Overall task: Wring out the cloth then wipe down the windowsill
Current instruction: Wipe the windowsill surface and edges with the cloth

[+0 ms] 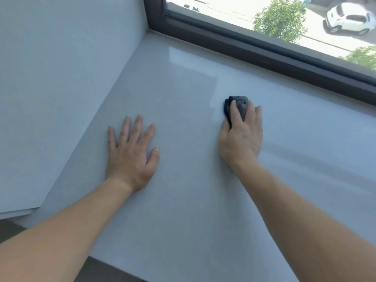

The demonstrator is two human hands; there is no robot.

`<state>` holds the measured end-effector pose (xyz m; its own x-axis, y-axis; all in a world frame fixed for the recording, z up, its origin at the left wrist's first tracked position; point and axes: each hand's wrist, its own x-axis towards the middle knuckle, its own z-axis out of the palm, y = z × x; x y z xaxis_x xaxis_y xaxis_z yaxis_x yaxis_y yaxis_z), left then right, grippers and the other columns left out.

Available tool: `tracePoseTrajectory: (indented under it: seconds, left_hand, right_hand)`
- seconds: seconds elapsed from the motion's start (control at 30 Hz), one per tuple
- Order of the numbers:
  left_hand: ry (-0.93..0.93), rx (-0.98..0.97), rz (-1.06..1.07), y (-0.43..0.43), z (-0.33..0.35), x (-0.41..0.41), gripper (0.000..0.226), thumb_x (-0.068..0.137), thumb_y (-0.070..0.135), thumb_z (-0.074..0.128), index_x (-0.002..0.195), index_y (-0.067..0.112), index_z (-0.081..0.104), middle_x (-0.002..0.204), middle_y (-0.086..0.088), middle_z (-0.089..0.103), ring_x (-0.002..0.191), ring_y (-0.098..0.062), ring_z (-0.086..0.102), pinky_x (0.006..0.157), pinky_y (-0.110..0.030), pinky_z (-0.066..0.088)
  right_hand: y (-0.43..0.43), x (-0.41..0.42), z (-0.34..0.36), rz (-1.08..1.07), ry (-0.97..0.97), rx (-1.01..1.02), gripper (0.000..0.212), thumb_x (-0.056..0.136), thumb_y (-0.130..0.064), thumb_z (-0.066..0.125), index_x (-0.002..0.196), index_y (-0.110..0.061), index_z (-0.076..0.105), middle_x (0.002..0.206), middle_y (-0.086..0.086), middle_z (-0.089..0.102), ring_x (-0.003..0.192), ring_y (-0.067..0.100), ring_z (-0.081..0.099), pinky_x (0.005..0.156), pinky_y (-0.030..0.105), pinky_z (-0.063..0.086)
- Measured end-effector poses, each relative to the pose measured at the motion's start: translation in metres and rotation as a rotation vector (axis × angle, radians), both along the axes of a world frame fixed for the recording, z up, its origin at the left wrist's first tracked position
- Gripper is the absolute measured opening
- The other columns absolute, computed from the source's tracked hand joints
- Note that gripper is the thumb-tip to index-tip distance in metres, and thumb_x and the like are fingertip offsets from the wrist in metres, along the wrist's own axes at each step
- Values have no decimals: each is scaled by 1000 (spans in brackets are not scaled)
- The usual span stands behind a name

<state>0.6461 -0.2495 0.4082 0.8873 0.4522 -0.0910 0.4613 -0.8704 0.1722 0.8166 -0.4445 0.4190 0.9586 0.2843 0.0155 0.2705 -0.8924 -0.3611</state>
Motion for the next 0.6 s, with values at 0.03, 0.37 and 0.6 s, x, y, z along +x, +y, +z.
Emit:
tracePoseTrajectory:
  seconds: [0.03,0.37,0.6]
  left_hand:
    - [-6,-5,-3,1,0,0,68,90,52,23,153,27,29,166,-2,10,153,-24,0,120,-56,-5]
    - [8,-40,-16,0,2,-2,66,90,47,21,154,29,24,166,-2,6,153,-25,-4,119,-57,-7]
    - [-222,-313,7,8,4,-10,59,90,37,26,147,24,37,164,-2,20,153,-18,2,120,-52,-11]
  right_hand:
    - [12,-26,-2,118,-25,31,52,97,-30,43,149,-28,40,162,3,22,150,33,11,121,46,20]
    - [-37,-17,-5,-33,18,12,55,98,-15,46,150,-31,39,163,3,21,151,31,10,123,46,7]
    - [22,-143,-8,339,-17,14,58,94,-13,45,148,-32,40,162,0,23,152,31,10,123,48,12]
